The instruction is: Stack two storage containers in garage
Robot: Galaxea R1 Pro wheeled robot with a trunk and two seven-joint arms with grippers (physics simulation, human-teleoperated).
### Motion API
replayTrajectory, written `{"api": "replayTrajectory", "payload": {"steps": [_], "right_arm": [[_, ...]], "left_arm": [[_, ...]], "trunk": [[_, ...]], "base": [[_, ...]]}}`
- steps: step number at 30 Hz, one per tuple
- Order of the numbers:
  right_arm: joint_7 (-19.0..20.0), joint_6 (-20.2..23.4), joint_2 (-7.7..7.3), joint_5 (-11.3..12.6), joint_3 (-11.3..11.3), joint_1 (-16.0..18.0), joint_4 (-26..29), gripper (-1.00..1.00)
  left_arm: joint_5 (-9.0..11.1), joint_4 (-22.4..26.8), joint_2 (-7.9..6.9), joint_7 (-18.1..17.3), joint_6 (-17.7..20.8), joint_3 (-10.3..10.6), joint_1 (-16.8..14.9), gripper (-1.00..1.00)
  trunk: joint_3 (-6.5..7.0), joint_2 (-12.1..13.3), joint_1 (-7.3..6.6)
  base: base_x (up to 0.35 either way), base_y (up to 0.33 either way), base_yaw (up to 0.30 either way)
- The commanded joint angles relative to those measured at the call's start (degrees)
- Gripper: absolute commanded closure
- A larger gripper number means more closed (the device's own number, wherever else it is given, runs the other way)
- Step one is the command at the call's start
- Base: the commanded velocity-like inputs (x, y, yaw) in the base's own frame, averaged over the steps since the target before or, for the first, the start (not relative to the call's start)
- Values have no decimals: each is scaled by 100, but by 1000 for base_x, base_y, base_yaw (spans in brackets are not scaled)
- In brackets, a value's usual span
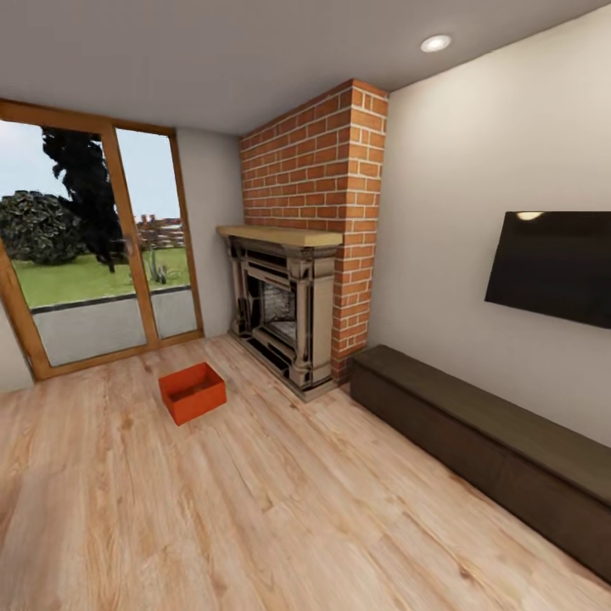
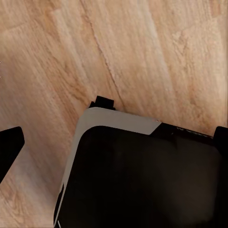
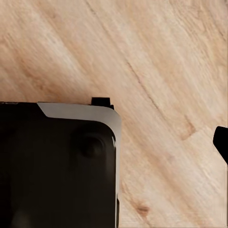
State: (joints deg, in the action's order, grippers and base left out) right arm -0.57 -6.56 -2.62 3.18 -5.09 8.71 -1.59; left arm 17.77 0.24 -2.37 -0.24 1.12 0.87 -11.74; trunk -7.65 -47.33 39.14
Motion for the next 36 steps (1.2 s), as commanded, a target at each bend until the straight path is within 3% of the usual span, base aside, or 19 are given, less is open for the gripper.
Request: {"api": "replayTrajectory", "payload": {"steps": [1, 27, 36], "right_arm": [[-5, -32, 0, 33, -46, 8, -17, -100], [-14, -42, -12, 33, -45, 8, -17, -100], [-5, -42, -29, 27, -55, 8, -17, -100]], "left_arm": [[37, 3, 0, -2, 2, 10, -4, -100], [42, 3, 0, -2, -94, 17, -4, -100], [42, 3, 0, -2, -94, 16, -4, -100]], "trunk": [[-8, -6, 4], [-8, -6, 4], [-8, -6, 4]], "base": [[324, 0, 239], [324, 0, 266], [325, 0, 42]]}}
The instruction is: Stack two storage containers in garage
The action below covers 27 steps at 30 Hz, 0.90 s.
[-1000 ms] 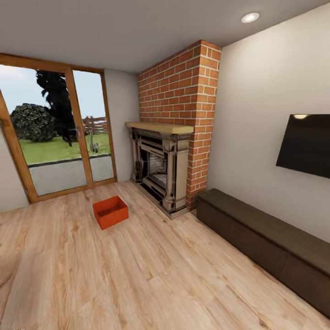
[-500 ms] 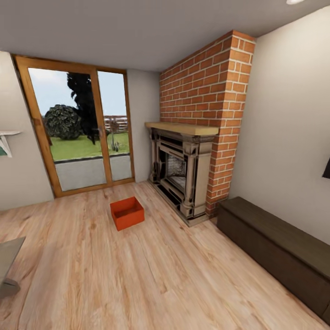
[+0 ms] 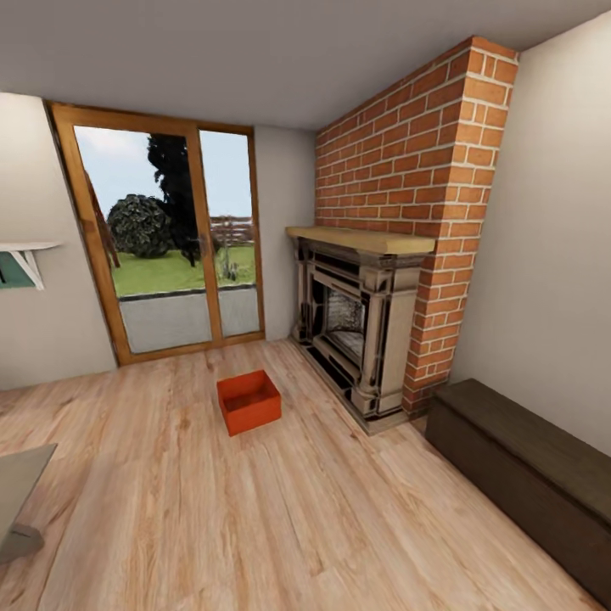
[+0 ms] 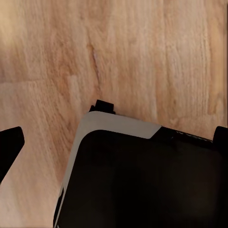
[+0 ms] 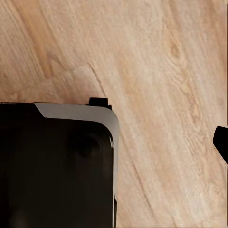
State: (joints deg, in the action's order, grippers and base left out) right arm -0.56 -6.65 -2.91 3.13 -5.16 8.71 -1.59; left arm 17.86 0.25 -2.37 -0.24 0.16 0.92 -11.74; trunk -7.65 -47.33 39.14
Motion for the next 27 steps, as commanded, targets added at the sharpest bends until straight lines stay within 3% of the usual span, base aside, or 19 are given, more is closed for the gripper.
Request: {"api": "replayTrajectory", "payload": {"steps": [1, 27], "right_arm": [[-6, -33, -3, 32, -49, 8, -17, -100], [2, -20, 43, 38, -49, 8, -17, -100]], "left_arm": [[34, 1, 0, -2, 2, 10, -3, -100], [34, 1, 0, -2, 2, 10, -3, -100]], "trunk": [[-8, -6, 4], [-8, -6, 4]], "base": [[324, 0, 4], [324, -25, 0]]}}
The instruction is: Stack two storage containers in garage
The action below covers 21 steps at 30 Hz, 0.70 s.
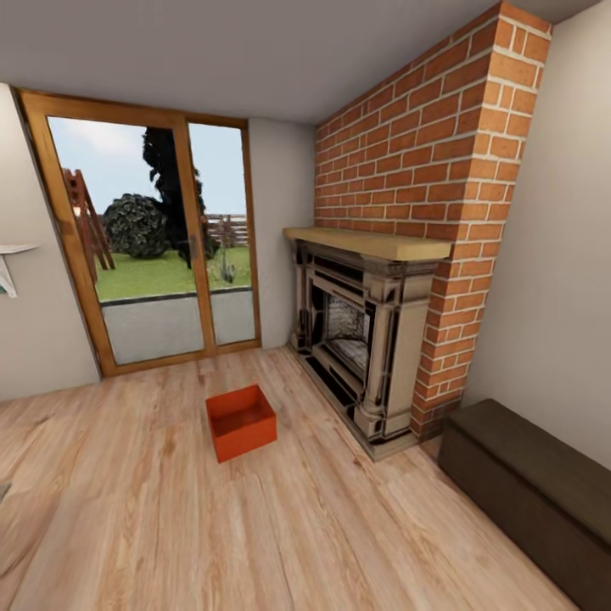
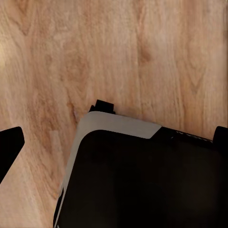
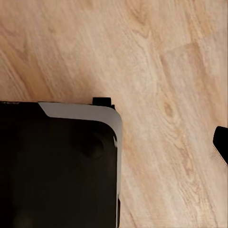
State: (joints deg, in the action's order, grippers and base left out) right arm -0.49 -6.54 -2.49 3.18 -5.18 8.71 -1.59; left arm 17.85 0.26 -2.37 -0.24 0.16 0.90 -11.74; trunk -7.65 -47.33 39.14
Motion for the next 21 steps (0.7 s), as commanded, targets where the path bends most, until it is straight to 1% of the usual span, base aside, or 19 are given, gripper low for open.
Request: {"api": "replayTrajectory", "payload": {"steps": [1, 6, 9, 21], "right_arm": [[-4, -32, 2, 32, -46, 8, -17, -100], [-8, -32, 0, 40, -39, 8, -17, -100], [-11, -32, -11, 43, -32, 8, -17, -100], [-14, -32, -32, 51, -26, 8, -17, -100]], "left_arm": [[34, 1, -1, -3, 2, 11, -3, -100], [34, 1, -1, -3, 2, 14, -3, -100], [34, 1, -1, -3, 2, 14, -3, -100], [34, 1, -1, -3, 2, 11, -3, -100]], "trunk": [[-8, -6, 4], [-8, -6, 4], [-8, -6, 4], [-8, -6, 4]], "base": [[322, -90, 0], [320, -94, 1], [316, -101, 101], [312, -109, 253]]}}
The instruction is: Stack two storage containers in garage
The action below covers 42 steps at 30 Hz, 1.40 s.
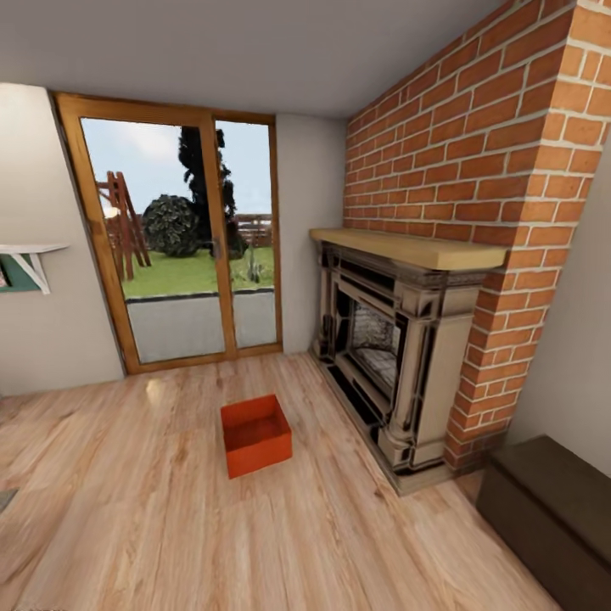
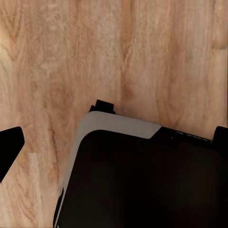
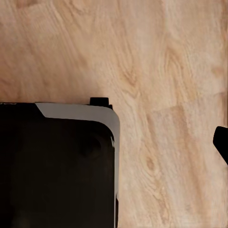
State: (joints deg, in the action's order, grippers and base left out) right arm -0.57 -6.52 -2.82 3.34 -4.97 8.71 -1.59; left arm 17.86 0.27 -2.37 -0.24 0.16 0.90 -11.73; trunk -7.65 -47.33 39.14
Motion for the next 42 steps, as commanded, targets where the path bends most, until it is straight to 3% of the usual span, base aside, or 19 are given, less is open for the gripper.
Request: {"api": "replayTrajectory", "payload": {"steps": [1, 29, 42], "right_arm": [[-9, -33, 1, 35, -48, 7, -17, -100], [-7, -33, 13, 35, -36, 7, -17, -100], [-6, -60, 0, 7, -66, 7, -17, -100]], "left_arm": [[34, -1, 0, -2, 2, 10, -5, -100], [34, -1, 0, -2, 2, 13, -5, -100], [34, -1, 0, -2, 2, 12, -5, -100]], "trunk": [[-8, -6, 4], [-8, -6, 4], [-8, -6, 4]], "base": [[309, -115, 268], [307, -118, 266], [298, -138, 23]]}}
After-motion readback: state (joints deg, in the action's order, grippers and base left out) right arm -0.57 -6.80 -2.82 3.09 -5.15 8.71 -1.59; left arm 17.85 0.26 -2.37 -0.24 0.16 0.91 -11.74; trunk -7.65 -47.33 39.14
